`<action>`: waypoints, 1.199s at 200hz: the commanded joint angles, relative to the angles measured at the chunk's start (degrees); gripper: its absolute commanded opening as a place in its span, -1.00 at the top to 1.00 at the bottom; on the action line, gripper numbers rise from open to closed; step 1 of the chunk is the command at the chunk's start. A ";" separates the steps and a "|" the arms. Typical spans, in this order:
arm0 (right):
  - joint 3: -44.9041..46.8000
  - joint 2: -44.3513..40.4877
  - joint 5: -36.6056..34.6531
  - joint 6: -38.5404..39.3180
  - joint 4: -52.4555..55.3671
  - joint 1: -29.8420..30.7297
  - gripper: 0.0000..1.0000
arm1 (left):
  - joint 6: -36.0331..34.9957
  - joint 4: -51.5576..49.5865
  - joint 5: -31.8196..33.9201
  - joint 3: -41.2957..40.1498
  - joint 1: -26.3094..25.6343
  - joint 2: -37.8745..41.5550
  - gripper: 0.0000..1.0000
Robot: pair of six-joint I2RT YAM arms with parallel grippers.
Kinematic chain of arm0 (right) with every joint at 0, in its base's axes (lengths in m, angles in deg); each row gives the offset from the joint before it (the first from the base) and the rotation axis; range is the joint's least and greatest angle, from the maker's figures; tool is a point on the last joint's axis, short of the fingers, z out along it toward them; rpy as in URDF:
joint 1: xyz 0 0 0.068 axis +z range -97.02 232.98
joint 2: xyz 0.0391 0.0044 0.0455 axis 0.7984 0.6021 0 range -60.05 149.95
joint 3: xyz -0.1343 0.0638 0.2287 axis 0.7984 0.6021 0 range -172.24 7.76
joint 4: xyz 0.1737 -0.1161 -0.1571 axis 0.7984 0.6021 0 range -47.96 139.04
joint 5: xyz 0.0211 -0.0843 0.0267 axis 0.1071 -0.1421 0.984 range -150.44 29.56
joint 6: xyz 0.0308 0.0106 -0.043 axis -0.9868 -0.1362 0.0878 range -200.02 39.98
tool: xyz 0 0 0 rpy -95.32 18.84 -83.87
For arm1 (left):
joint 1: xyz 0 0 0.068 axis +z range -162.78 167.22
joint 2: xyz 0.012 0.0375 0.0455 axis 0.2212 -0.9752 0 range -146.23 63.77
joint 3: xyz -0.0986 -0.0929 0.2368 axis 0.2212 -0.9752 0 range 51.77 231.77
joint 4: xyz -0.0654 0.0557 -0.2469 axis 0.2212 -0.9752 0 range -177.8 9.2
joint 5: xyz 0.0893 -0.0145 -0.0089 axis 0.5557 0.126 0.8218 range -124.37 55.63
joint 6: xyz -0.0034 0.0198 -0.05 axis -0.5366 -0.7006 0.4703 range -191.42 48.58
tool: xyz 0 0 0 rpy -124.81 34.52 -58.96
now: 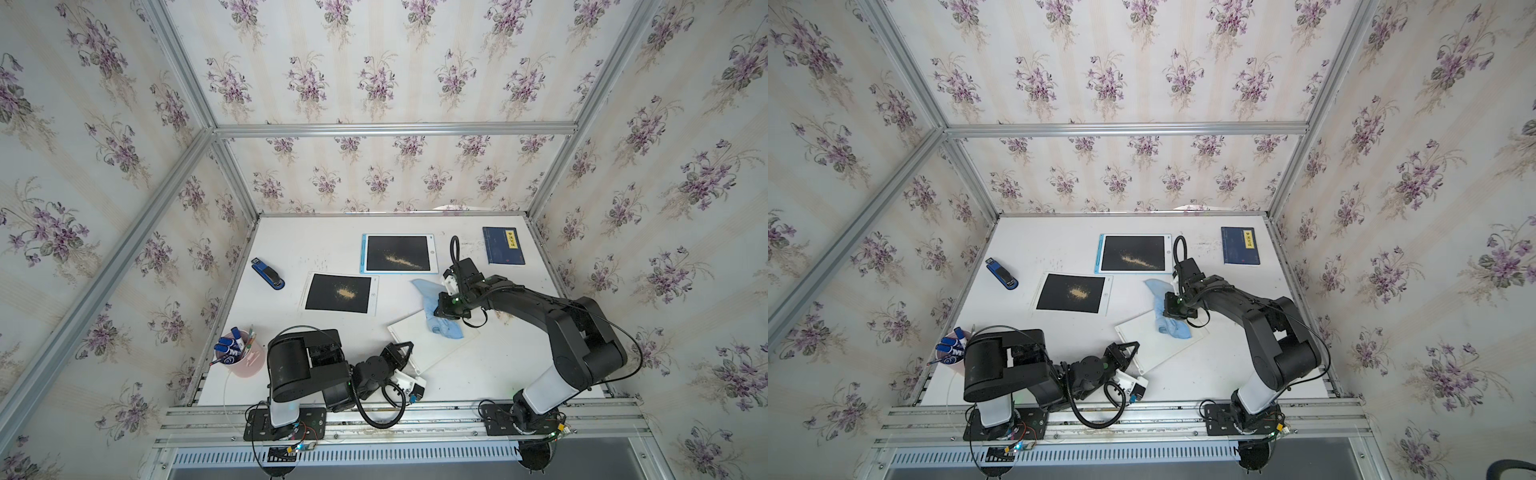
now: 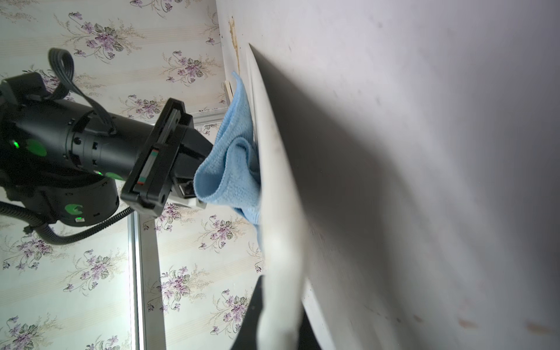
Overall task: Wipe the drawing tablet
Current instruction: Wipe the dirt from the drawing tablet.
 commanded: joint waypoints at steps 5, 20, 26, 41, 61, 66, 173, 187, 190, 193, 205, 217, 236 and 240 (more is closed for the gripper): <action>0.18 -0.29 -2.96 -0.16 0.46 -0.97 1.00 | -0.72 2.05 1.52 0.11 0.00 0.09 1.00; -0.04 0.28 -4.43 0.04 1.07 -1.30 1.00 | -0.72 2.05 1.62 0.12 0.01 0.17 1.00; 0.05 0.49 -5.00 0.02 1.18 -1.45 1.00 | -0.81 2.10 1.62 0.16 0.02 0.17 1.00; 0.35 1.17 -6.53 -0.39 1.25 -2.49 1.00 | -0.85 2.06 1.61 0.11 -0.01 0.17 1.00; 0.57 2.10 -8.33 -1.18 1.26 -5.07 1.00 | -0.98 2.04 1.67 0.11 0.00 0.17 1.00; 0.66 2.04 -8.78 -1.35 1.19 -5.83 1.00 | -0.98 2.09 1.69 0.11 -0.01 0.25 1.00; -2.67 -10.09 -15.76 -1.60 3.32 2.99 1.00 | -1.07 2.08 1.52 0.11 -0.27 0.17 1.00; -0.78 -8.42 -13.39 -2.41 1.17 3.08 1.00 | -1.05 2.05 1.52 0.11 -0.27 0.17 1.00; -0.42 -7.96 -13.25 -2.50 0.83 3.10 1.00 | -1.07 2.09 1.52 0.11 -0.27 0.17 1.00; -0.13 -7.47 -13.10 -2.59 0.52 3.11 1.00 | -1.15 2.02 1.52 0.11 -0.27 0.17 1.00; 0.76 -5.07 -12.67 -2.40 -0.24 2.84 1.00 | -1.16 2.07 1.52 0.11 -0.27 0.24 1.00; 1.44 -2.56 -12.23 -2.57 -0.09 1.18 1.00 | -1.16 2.04 1.62 0.03 -0.27 0.35 1.00; 3.53 -1.07 -10.98 -3.03 0.48 -3.48 1.00 | -1.23 2.02 1.84 -0.06 -0.39 0.48 1.00; 3.99 -1.31 -11.34 -3.27 0.72 -4.38 1.00 | -1.24 2.06 1.92 -0.06 -0.38 0.52 1.00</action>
